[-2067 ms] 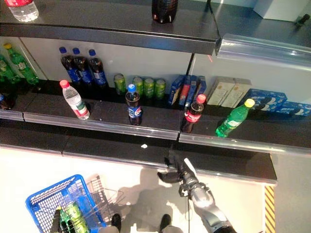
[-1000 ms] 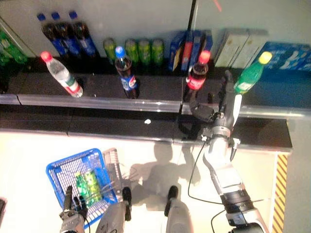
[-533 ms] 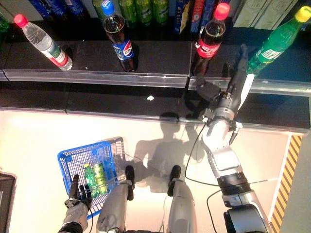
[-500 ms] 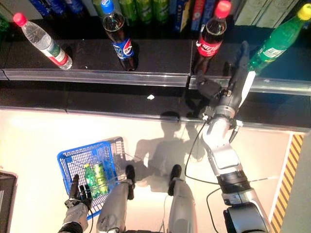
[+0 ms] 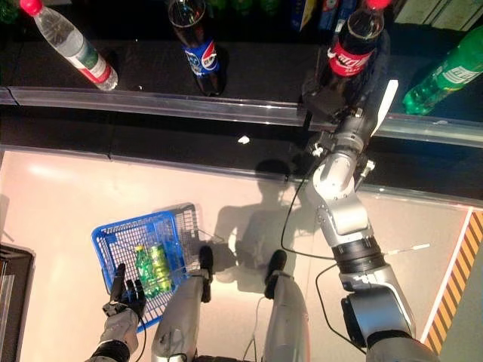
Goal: Pick up the drink and place into the basket.
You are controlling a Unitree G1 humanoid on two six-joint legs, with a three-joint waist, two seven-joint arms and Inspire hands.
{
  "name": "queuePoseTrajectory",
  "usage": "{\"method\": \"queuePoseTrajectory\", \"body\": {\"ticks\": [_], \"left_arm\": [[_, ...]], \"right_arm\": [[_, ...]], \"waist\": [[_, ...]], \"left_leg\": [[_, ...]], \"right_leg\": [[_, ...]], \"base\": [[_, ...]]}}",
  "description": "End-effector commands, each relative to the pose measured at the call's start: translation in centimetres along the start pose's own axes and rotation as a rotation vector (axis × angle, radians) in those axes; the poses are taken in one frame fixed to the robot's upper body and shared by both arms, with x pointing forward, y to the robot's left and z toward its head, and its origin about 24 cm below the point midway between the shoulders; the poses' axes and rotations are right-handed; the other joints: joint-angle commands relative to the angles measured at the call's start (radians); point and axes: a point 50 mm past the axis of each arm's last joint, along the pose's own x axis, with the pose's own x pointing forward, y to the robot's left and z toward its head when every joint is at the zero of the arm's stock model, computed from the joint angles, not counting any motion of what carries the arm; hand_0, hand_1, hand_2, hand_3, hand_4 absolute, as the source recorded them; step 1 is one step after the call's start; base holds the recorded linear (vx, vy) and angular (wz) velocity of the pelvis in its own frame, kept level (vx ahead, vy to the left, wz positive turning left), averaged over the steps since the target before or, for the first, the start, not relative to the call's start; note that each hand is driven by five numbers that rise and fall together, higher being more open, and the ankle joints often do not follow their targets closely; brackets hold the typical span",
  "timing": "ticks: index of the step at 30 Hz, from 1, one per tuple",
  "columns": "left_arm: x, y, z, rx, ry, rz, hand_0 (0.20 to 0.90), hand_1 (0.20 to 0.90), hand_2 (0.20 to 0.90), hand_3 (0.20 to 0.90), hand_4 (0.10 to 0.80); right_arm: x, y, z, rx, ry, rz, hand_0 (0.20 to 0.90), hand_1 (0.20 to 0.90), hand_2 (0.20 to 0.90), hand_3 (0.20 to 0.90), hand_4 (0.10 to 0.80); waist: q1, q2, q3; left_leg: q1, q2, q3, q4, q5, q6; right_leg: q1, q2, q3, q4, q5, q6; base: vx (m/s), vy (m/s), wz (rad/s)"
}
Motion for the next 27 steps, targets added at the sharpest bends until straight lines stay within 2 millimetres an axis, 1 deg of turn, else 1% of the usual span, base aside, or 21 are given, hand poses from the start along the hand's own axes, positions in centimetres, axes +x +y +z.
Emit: {"method": "queuePoseTrajectory", "body": {"ticks": [1, 6, 9, 16, 21, 27], "left_arm": [[0.0, 0.8, 6.1, 0.025, -0.204, -0.011, 0.300, 0.300, 0.300, 0.200, 0.100], [0.1, 0.5, 6.2, 0.043, -0.203, -0.034, 0.300, 0.300, 0.300, 0.200, 0.100], [0.1, 0.4, 6.4, 0.048, -0.203, -0.041, 0.300, 0.300, 0.300, 0.200, 0.100], [0.1, -0.6, 6.3, 0.069, -0.193, -0.072, 0.300, 0.300, 0.300, 0.200, 0.100], [0.1, -0.9, 6.5, 0.079, -0.190, -0.085, 0.300, 0.300, 0.300, 0.200, 0.100], [0.1, -1.5, 6.4, 0.094, -0.181, -0.108, 0.300, 0.300, 0.300, 0.200, 0.100]], "right_arm": [[1.9, 1.1, 6.1, 0.101, -0.211, -0.013, 0.900, 0.900, 0.900, 0.900, 0.800], [3.4, 0.6, 6.1, 0.075, -0.193, -0.060, 0.900, 0.900, 0.900, 0.900, 0.800], [3.8, 0.5, 6.1, 0.063, -0.185, -0.069, 0.900, 0.900, 0.900, 0.900, 0.800], [5.7, -0.3, 6.5, 0.016, -0.170, -0.128, 0.900, 0.900, 0.900, 0.900, 0.800], [6.7, -0.5, 7.1, -0.001, -0.166, -0.137, 0.900, 0.900, 0.900, 0.900, 0.800], [7.6, -0.1, 8.6, -0.008, -0.203, -0.143, 0.900, 0.900, 0.900, 0.900, 0.800]], "waist": [[-0.004, -0.020, -0.005], [0.010, -0.015, -0.005], [0.013, -0.013, -0.005], [0.029, -0.007, -0.005], [0.038, -0.003, -0.005], [0.049, 0.003, -0.005]], "left_leg": [[-0.045, -0.027, -0.085, 0.097, 0.127, 0.013], [-0.066, -0.031, -0.091, 0.102, 0.123, 0.015], [-0.065, -0.030, -0.088, 0.103, 0.113, 0.016], [-0.089, -0.036, -0.093, 0.096, 0.110, 0.019], [-0.100, -0.039, -0.093, 0.092, 0.108, 0.020], [-0.120, -0.046, -0.098, 0.092, 0.107, 0.022]], "right_leg": [[0.079, -0.001, 0.010, -0.108, 0.035, 0.026], [0.057, -0.007, 0.002, -0.096, 0.033, 0.026], [0.053, -0.009, 0.001, -0.087, 0.024, 0.027], [0.028, -0.013, -0.004, -0.081, 0.024, 0.030], [0.013, -0.017, -0.009, -0.079, 0.025, 0.031], [-0.009, -0.018, -0.009, -0.074, 0.025, 0.032]], "base": [[0.034, -0.013, 0.02], [0.012, -0.010, 0.05], [0.031, -0.012, 0.11], [0.000, 0.000, 0.00], [0.000, 0.000, 0.00], [0.000, 0.000, 0.00]]}}
